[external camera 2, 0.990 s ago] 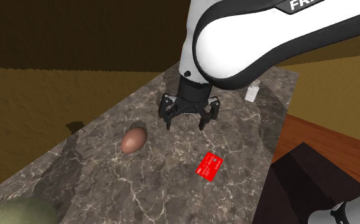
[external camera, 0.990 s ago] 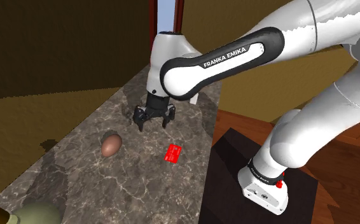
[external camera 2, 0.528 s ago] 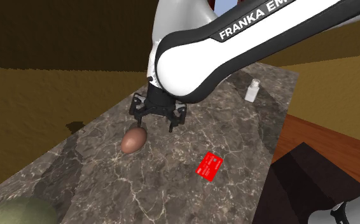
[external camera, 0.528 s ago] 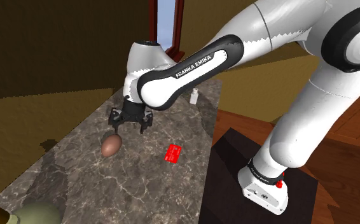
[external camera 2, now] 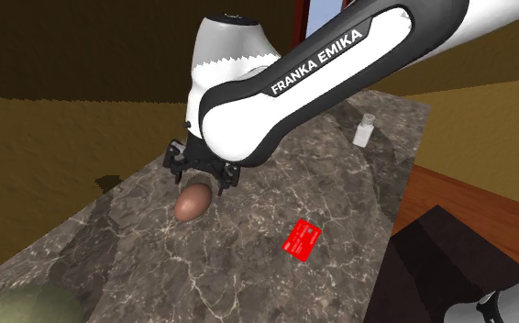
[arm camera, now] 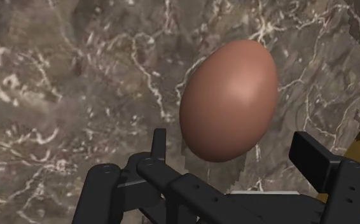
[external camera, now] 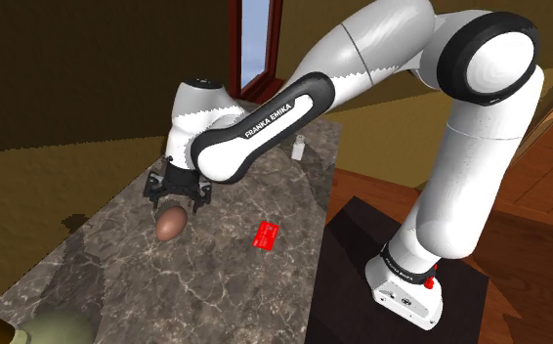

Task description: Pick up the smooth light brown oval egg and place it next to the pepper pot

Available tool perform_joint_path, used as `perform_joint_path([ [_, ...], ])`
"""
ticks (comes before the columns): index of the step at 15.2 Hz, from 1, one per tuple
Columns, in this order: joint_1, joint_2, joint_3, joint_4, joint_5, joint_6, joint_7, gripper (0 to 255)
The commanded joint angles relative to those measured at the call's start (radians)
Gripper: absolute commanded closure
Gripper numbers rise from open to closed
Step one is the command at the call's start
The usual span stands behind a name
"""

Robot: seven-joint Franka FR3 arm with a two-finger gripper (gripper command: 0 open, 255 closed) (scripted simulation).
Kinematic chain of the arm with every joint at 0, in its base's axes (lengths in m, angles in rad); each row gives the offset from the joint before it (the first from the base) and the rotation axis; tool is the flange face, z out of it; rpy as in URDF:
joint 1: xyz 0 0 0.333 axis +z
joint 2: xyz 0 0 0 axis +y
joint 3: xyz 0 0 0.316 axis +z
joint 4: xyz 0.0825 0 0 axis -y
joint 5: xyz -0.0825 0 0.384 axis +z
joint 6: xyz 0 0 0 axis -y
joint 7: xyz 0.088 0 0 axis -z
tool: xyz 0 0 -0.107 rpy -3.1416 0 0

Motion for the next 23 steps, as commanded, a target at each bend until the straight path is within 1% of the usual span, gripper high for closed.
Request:
perform_joint_path([
  [1,0.010,0.028,-0.008,0.005,-0.020,0.022,0.014,0],
  [3,0.023,0.061,-0.018,0.010,-0.043,0.048,0.030,0],
  [11,0.024,0.061,-0.018,0.010,-0.043,0.047,0.029,0],
  [12,0.024,0.061,-0.018,0.010,-0.043,0.047,0.029,255],
  [21,0.024,0.061,-0.018,0.010,-0.043,0.048,0.029,255],
  [23,0.018,0.042,-0.012,0.016,-0.031,0.024,0.024,255],
])
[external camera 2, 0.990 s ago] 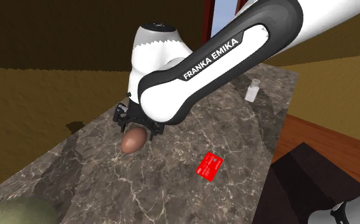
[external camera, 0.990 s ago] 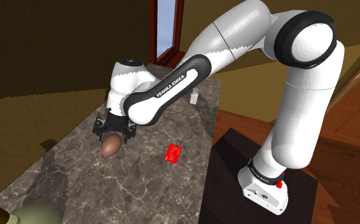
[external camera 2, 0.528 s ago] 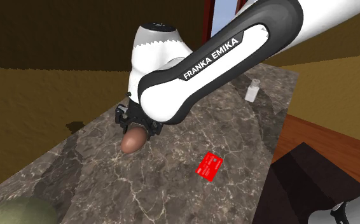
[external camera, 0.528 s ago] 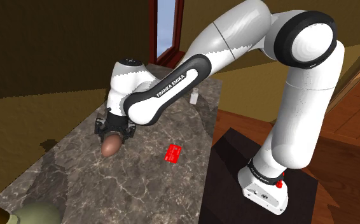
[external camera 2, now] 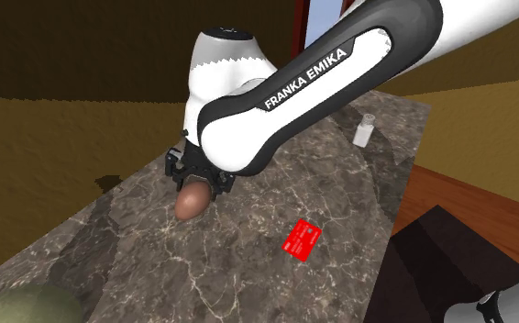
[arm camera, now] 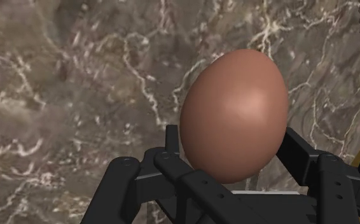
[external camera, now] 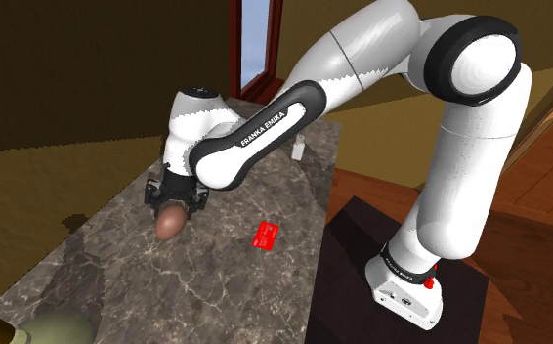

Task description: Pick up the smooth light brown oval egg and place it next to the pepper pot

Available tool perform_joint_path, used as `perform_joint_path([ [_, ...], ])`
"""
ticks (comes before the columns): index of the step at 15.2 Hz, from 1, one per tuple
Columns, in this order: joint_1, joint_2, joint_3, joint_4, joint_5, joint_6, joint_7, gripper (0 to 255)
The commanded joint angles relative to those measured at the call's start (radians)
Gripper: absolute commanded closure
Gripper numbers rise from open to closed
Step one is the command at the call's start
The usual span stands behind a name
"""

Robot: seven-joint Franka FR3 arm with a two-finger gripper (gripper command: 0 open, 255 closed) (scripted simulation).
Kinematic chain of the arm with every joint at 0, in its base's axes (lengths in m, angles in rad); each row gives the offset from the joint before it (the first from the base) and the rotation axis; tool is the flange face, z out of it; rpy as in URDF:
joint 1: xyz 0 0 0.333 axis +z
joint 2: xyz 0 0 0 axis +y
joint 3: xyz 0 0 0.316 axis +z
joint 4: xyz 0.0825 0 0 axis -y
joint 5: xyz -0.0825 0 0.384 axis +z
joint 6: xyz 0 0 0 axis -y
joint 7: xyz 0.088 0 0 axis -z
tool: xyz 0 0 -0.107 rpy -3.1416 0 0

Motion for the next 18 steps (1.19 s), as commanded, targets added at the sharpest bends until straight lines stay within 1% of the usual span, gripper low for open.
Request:
perform_joint_path([
  [1,-0.004,-0.016,0.005,0.005,0.009,-0.019,-0.003,255],
  [18,-0.033,-0.145,0.030,0.097,0.082,-0.229,-0.030,255],
])
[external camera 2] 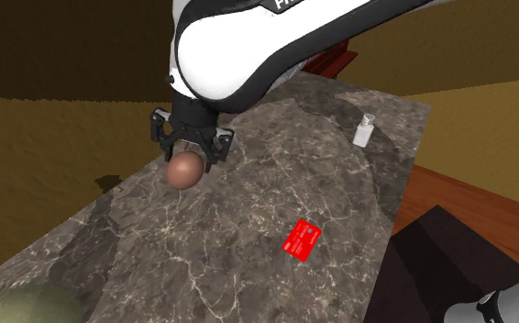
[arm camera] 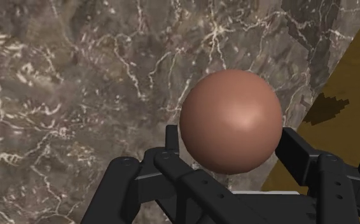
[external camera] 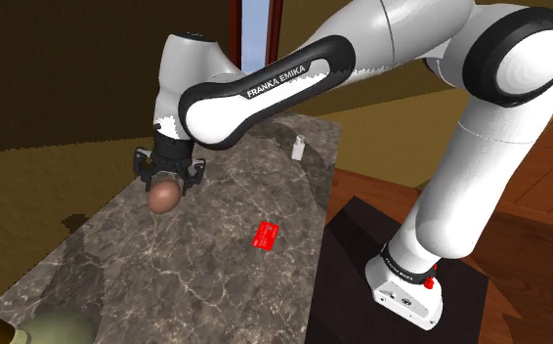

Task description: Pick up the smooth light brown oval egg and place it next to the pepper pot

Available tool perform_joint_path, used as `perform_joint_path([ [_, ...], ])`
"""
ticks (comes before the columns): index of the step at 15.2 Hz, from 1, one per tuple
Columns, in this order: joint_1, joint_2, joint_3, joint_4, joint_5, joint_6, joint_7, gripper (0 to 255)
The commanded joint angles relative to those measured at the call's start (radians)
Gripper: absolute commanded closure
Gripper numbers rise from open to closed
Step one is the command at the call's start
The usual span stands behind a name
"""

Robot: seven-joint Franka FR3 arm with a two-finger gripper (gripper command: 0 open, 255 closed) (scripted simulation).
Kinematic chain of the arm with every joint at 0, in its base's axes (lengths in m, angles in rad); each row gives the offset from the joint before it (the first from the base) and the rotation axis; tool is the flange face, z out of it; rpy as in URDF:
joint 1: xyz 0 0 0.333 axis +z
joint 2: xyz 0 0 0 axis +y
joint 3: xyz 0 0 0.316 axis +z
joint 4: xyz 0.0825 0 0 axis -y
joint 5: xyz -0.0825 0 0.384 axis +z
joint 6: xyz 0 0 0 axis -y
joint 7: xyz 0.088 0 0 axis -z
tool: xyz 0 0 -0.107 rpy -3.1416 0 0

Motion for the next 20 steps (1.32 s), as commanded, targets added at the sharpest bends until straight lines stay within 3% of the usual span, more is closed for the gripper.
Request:
perform_joint_path([
  [1,-0.003,-0.013,0.001,0.015,0.007,-0.027,-0.003,255],
  [12,-0.011,-0.061,0.002,0.103,0.027,-0.158,-0.003,255],
  [20,-0.088,-0.311,-0.093,-0.147,0.216,-0.173,-0.263,255],
])
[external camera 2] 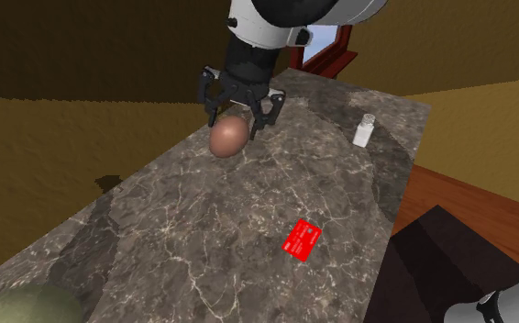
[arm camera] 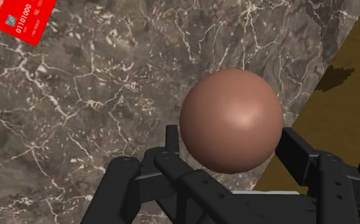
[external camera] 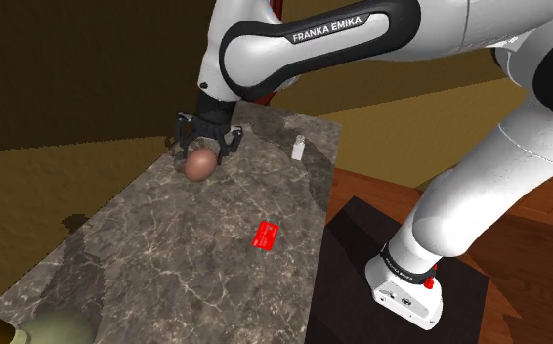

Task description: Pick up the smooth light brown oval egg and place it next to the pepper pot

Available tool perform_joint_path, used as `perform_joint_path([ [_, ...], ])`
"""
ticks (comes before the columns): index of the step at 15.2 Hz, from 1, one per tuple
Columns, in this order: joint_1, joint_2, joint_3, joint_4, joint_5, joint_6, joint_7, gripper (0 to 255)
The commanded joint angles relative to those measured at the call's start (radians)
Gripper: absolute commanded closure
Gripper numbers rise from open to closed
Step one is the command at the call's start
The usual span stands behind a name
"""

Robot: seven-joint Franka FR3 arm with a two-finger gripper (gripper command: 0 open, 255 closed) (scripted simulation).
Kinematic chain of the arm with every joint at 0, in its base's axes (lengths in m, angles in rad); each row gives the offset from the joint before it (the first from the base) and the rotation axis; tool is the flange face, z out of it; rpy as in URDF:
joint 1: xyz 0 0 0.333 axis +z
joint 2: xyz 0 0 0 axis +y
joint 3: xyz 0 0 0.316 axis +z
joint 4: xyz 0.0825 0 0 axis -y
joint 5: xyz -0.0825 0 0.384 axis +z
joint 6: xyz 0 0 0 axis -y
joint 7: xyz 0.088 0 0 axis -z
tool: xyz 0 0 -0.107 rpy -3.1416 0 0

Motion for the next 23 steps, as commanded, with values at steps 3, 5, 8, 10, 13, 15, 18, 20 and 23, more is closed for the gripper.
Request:
perform_joint_path([
  [3,-0.022,-0.103,-0.068,-0.095,0.059,-0.029,-0.122,255],
  [5,-0.032,-0.150,-0.105,-0.139,0.077,-0.045,-0.177,255],
  [8,-0.048,-0.213,-0.161,-0.198,0.091,-0.071,-0.256,255],
  [10,-0.061,-0.251,-0.200,-0.231,0.094,-0.090,-0.306,255],
  [13,-0.084,-0.300,-0.258,-0.274,0.088,-0.119,-0.379,255],
  [15,-0.102,-0.327,-0.298,-0.296,0.078,-0.139,-0.427,255],
  [18,-0.131,-0.360,-0.358,-0.322,0.058,-0.169,-0.498,255],
  [20,-0.152,-0.376,-0.398,-0.333,0.041,-0.188,-0.545,255],
  [23,-0.185,-0.390,-0.459,-0.340,0.012,-0.217,-0.615,255],
])
